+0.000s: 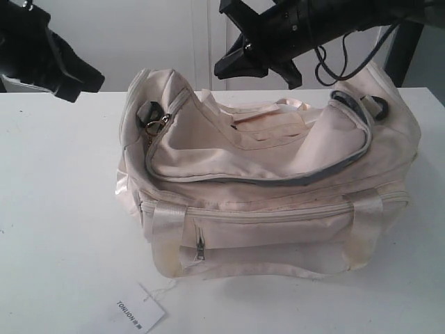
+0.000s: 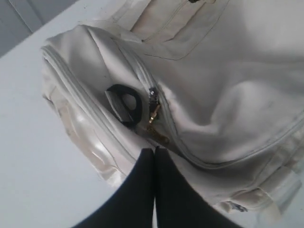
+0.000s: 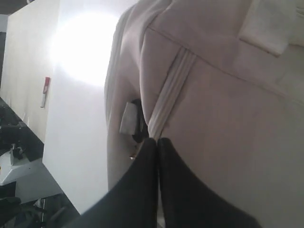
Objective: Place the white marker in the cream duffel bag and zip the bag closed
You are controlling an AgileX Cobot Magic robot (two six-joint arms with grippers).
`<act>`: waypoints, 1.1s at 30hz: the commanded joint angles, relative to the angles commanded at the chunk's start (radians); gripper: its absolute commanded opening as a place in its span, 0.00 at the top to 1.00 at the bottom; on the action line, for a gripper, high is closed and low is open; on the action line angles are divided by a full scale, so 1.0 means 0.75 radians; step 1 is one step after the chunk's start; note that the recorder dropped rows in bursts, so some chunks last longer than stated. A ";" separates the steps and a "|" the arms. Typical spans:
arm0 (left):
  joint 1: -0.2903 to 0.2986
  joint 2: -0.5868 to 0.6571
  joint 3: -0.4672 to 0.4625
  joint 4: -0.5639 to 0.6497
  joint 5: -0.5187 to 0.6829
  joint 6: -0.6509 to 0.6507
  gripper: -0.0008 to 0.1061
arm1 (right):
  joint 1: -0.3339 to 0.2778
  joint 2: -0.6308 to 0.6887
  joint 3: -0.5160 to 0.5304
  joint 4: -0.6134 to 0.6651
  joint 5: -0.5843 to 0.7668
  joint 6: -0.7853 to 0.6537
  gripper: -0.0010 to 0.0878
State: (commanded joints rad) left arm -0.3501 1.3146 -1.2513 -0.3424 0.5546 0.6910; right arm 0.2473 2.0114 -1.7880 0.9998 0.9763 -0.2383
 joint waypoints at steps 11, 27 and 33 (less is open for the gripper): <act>-0.015 0.006 0.000 0.010 -0.027 0.206 0.84 | 0.046 0.148 -0.035 0.190 -0.087 -0.042 0.54; -0.015 0.189 0.000 -0.040 -0.024 0.371 0.69 | 0.165 0.237 -0.035 0.165 -0.260 -0.015 0.46; -0.015 0.203 0.000 -0.088 -0.051 0.371 0.69 | 0.171 0.239 -0.035 0.165 -0.263 -0.015 0.99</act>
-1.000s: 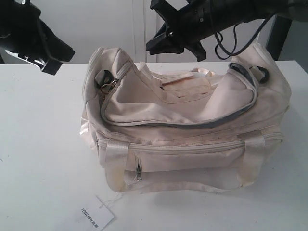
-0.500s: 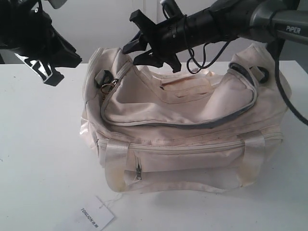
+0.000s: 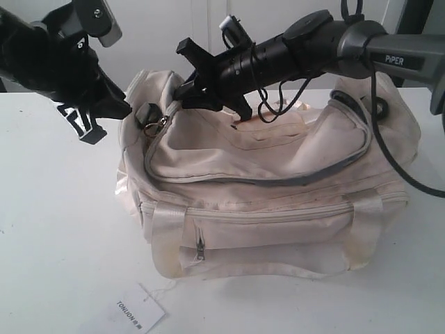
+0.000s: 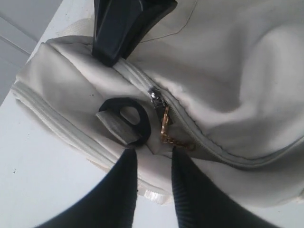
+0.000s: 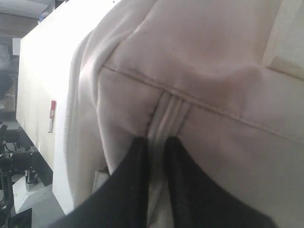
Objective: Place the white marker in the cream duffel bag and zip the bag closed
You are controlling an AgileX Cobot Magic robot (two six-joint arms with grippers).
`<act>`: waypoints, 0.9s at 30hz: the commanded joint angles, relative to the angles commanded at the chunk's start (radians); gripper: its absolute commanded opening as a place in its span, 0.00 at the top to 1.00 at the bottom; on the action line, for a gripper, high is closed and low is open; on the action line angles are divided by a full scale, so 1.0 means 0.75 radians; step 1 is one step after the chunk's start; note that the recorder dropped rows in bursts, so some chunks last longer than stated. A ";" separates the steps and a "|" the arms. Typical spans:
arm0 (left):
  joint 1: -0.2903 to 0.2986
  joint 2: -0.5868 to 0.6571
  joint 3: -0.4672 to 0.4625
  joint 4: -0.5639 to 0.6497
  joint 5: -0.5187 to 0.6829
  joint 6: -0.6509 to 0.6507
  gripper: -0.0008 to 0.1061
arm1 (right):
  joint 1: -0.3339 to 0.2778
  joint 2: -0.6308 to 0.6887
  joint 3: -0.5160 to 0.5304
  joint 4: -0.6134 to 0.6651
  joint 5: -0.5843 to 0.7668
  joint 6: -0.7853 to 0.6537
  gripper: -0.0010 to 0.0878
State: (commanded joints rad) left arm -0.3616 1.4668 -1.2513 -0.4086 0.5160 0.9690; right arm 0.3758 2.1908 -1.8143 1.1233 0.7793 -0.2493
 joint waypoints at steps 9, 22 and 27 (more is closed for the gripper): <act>0.000 0.012 0.000 -0.003 -0.012 0.108 0.69 | -0.031 -0.018 0.000 0.014 0.008 0.025 0.99; -0.001 0.160 0.000 -0.295 -0.127 0.438 0.69 | -0.031 -0.024 0.000 0.017 0.007 0.025 0.99; -0.001 0.187 0.000 -0.347 -0.127 0.532 0.69 | -0.031 -0.024 0.000 0.017 0.007 0.025 0.99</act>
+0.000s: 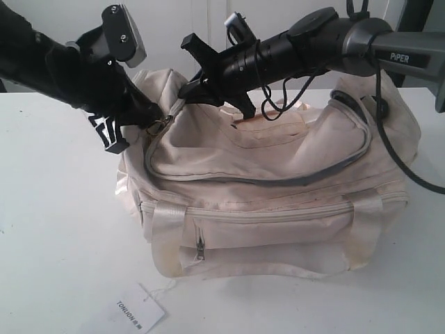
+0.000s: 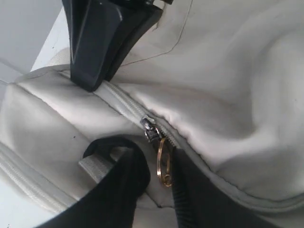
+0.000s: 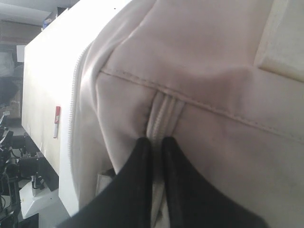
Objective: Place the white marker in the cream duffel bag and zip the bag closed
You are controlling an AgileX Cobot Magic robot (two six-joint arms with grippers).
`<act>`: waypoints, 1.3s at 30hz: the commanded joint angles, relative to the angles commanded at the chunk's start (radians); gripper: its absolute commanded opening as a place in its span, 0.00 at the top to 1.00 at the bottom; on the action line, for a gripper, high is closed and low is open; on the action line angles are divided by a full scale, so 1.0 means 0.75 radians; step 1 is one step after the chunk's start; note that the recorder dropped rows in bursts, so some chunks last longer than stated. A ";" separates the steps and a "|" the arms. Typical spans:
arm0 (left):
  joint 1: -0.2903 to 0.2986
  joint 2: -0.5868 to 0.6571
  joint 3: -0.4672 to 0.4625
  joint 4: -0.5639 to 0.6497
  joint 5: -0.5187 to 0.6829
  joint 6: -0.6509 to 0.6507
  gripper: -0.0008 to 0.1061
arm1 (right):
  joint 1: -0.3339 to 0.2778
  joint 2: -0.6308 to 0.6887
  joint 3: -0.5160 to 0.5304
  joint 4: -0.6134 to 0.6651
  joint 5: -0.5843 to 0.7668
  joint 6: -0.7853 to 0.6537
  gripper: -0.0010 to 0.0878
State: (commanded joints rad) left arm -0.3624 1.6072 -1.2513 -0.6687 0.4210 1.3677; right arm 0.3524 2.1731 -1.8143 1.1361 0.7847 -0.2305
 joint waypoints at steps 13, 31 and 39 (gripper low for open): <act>0.000 0.055 0.000 -0.005 0.000 0.001 0.74 | 0.000 0.000 0.000 0.000 -0.003 0.000 0.99; 0.000 -0.032 0.000 -0.005 0.156 -0.004 0.99 | 0.000 0.000 0.000 0.031 -0.037 0.000 0.99; 0.000 -0.084 0.000 -0.005 0.274 -0.004 0.99 | 0.000 0.000 0.000 0.034 -0.071 0.000 0.99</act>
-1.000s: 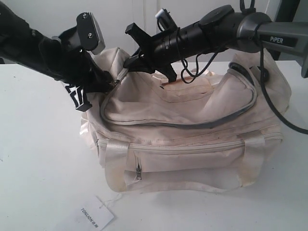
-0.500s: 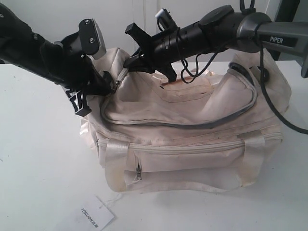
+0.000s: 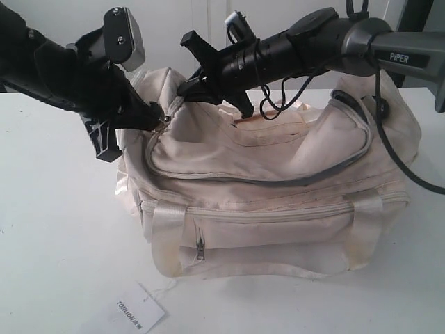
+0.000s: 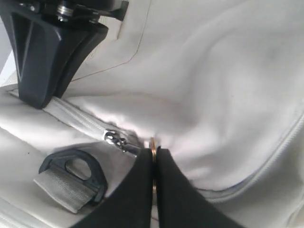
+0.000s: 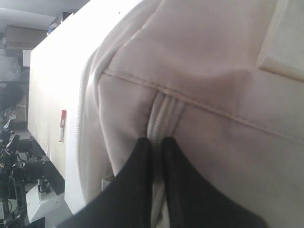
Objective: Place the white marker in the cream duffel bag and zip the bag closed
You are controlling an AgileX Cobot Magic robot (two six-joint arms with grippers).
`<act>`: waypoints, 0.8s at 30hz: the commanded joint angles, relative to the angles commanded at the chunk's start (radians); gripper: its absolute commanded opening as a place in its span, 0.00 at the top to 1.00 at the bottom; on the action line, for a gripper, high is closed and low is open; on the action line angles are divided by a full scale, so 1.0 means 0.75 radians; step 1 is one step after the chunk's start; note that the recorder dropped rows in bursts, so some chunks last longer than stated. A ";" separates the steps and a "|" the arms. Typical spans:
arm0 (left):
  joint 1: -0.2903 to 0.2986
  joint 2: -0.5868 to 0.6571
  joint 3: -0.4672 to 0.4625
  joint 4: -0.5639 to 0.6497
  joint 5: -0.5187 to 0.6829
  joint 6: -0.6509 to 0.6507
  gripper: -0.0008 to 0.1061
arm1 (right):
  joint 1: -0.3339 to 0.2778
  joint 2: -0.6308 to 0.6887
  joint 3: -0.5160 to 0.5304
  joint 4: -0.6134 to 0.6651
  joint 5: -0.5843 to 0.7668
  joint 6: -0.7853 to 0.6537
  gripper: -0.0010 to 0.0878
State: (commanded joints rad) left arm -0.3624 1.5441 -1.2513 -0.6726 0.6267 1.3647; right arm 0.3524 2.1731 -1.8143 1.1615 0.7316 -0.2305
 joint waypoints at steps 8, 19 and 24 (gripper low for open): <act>0.000 -0.048 0.000 0.011 0.087 0.000 0.99 | 0.000 0.000 0.000 0.003 -0.028 -0.005 0.99; 0.000 -0.090 0.000 0.072 0.286 -0.007 0.99 | 0.000 0.000 0.000 0.022 -0.083 -0.107 0.99; 0.000 -0.090 0.000 0.061 0.417 -0.010 0.99 | 0.000 0.000 0.000 0.022 -0.090 -0.110 0.99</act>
State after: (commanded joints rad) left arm -0.3624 1.4763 -1.2513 -0.6272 0.9393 1.3573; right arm 0.3524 2.1731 -1.8143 1.1779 0.6639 -0.3129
